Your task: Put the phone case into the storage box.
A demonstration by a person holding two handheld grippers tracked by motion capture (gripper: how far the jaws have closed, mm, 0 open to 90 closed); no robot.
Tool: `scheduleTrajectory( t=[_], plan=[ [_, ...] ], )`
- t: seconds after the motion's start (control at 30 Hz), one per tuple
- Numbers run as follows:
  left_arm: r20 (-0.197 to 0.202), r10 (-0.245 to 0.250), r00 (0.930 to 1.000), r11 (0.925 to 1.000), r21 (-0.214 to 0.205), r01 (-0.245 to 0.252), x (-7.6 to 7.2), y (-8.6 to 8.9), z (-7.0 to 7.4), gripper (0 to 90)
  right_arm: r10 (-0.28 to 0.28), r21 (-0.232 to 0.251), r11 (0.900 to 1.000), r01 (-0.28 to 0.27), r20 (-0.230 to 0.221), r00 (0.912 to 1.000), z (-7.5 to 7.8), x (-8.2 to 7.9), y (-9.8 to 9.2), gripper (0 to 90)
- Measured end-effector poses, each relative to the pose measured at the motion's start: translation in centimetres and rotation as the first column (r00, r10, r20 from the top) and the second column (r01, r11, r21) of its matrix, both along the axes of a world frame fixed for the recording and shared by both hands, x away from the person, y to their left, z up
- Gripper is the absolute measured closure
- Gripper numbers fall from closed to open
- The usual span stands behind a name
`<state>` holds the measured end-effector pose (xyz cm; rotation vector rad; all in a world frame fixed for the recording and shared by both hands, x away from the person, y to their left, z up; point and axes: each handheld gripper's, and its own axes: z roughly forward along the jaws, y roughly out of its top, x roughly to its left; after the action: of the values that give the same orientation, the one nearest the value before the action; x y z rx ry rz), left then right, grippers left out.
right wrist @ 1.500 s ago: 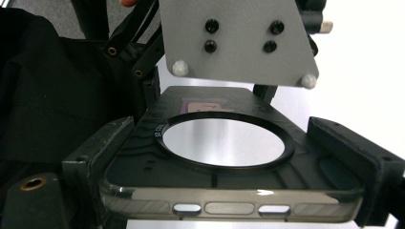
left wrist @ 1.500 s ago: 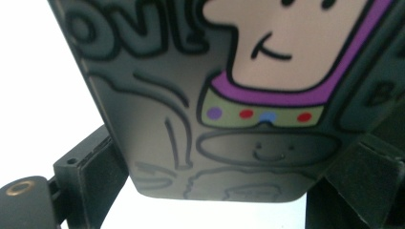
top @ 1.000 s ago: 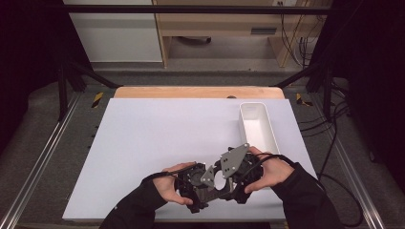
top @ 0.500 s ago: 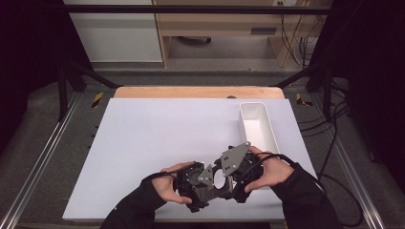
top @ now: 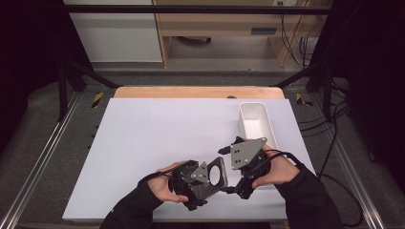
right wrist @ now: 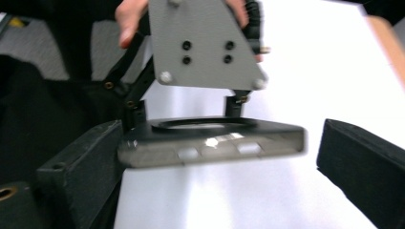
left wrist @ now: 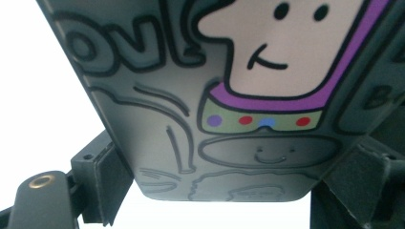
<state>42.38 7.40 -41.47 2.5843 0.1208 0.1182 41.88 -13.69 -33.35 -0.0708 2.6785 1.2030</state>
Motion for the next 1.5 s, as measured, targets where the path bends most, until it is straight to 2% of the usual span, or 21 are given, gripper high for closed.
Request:
scheduleTrajectory(
  t=[0.07, 0.17, 0.27, 0.4, 0.6, 0.9, 1.1, 1.23, 1.3, 1.37, 1.5],
  plan=[
    [-0.001, 0.007, 1.0, 0.9998, -0.016, -0.007, 0.1, 0.3, -0.1, 11.5, -0.014, 0.036, 0.9992, 0.014, 0.006, 0.9999, 0.1, 0.1, -0.5, 2.5],
    [-0.002, 0.022, 0.9998, 0.9993, -0.03, -0.022, 0.1, 0.6, -0.3, 11.4, -0.02, 0.085, 0.9962, 0.02, -0.01, 0.9998, 0.0, 0.2, -1.1, 2.5],
    [0.0, 0.034, 0.9994, 0.9975, -0.063, -0.034, 0.0, 0.9, -0.5, 11.5, -0.028, 0.13, 0.991, 0.032, -0.028, 0.9992, -0.1, 0.2, -1.7, 2.6],
    [-0.007, 0.047, 0.9989, 0.9928, -0.11, -0.048, 0.1, 1.5, -0.6, 11.4, -0.038, 0.16, 0.9862, 0.043, -0.039, 0.9985, -0.6, 0.2, -2.3, 2.4],
    [-0.002, 0.051, 0.9987, 0.9873, -0.151, -0.051, 0.1, 1.7, -0.7, 11.4, -0.046, 0.212, 0.9754, 0.06, -0.073, 0.9963, -1.8, 0.3, -2.9, 2.3],
    [-0.016, 0.045, 0.9988, 0.9791, -0.198, -0.048, 0.0, 1.7, -1.1, 11.4, -0.051, 0.259, 0.9629, 0.077, -0.106, 0.9931, -4.0, 0.2, -3.2, 2.1],
    [-0.034, 0.041, 0.9986, 0.9732, -0.225, -0.047, 0.0, 1.5, -1.4, 11.4, -0.04, 0.271, 0.9598, 0.073, -0.127, 0.9912, -5.4, 0.1, -3.1, 2.4],
    [-0.017, 0.026, 0.9995, 0.9735, -0.227, -0.029, -0.2, 1.2, -1.6, 11.4, -0.033, 0.288, 0.9549, 0.074, -0.144, 0.989, -6.1, 0.0, -3.2, 2.4],
    [-0.023, 0.019, 0.9995, 0.9739, -0.226, -0.024, -0.2, 1.1, -1.7, 11.4, -0.029, 0.293, 0.9534, 0.073, -0.152, 0.988, -6.4, 0.0, -3.2, 2.6],
    [-0.029, 0.012, 0.9995, 0.9752, -0.221, -0.018, -0.2, 0.9, -1.8, 11.4, -0.036, 0.277, 0.9577, 0.077, -0.15, 0.988, -6.5, 0.0, -3.1, 2.9],
    [-0.047, -0.001, 0.9989, 0.9735, -0.228, -0.01, -0.1, 0.8, -1.9, 11.4, -0.025, 0.285, 0.956, 0.068, -0.153, 0.988, -6.5, 0.0, -3.0, 3.1]
  ],
)
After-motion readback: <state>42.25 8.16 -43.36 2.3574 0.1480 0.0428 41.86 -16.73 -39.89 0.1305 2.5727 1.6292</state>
